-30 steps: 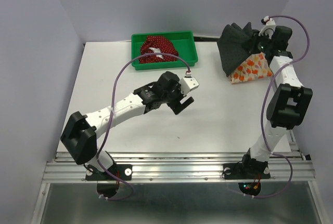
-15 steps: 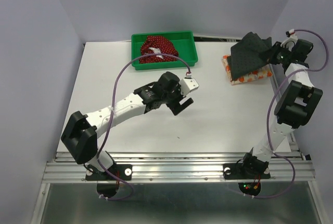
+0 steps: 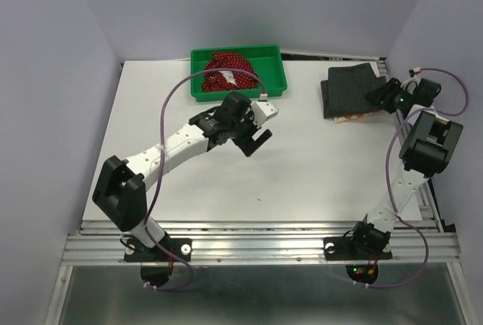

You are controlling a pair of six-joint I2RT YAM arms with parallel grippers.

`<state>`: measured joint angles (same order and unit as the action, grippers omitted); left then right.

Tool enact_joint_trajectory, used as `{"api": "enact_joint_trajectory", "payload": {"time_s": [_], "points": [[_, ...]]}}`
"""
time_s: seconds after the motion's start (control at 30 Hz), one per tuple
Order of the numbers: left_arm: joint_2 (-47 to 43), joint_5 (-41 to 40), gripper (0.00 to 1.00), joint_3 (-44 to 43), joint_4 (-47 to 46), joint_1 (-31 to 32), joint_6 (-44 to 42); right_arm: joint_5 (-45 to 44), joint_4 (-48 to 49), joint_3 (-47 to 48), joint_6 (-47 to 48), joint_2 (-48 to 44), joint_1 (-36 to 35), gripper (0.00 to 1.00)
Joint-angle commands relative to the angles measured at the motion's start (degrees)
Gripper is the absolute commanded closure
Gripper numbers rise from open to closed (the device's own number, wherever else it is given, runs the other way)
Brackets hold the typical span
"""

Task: Fold and stack the skirts
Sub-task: Neatly place the folded skirt to the corner, then grab the skirt from the pile

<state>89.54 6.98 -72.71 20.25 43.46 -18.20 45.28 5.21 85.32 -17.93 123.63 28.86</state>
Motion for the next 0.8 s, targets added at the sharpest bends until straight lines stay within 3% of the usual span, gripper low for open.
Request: {"api": "enact_joint_trajectory", "payload": {"time_s": [0.0, 0.03, 0.1, 0.23, 0.27, 0.5, 0.63, 0.77], "points": [[-0.85, 4.96, 0.01, -2.7, 0.32, -3.38, 2.11, -6.32, 2.01, 2.21, 0.79, -4.27, 0.58, 0.32], [-1.03, 5.67, 0.01, -2.7, 0.23, -4.08, 2.55, -7.73, 0.86, 3.0, 1.66, -4.54, 0.58, 0.32], [-1.55, 7.16, 0.01, -2.88, -0.12, -6.1, 3.52, -12.55, -2.64, 6.17, 3.6, -5.24, 0.58, 0.18], [-2.17, 9.45, 0.01, -4.28, -0.91, -10.06, 5.1, -18.99, -7.67, 9.34, 7.55, -6.64, 0.58, 0.09], [-2.09, 9.54, 0.01, -4.81, -1.18, -11.02, 5.36, -19.87, -7.85, 9.08, 8.43, -8.39, 0.58, 0.0], [3.35, 12.0, 0.01, -15.69, -2.59, -20.87, 7.3, -23.91, -14.43, 4.95, 21.08, -18.06, -5.74, 0.0], [12.99, 5.69, 0.02, -28.34, -2.24, -22.81, 5.63, -28.05, -12.61, 0.47, 25.49, -23.69, -10.48, 0.0], [22.59, 1.46, 0.07, -38.37, -1.62, -23.07, 3.7, -24.81, -13.37, 0.18, 24.19, -24.94, -13.47, 0.0]]}}
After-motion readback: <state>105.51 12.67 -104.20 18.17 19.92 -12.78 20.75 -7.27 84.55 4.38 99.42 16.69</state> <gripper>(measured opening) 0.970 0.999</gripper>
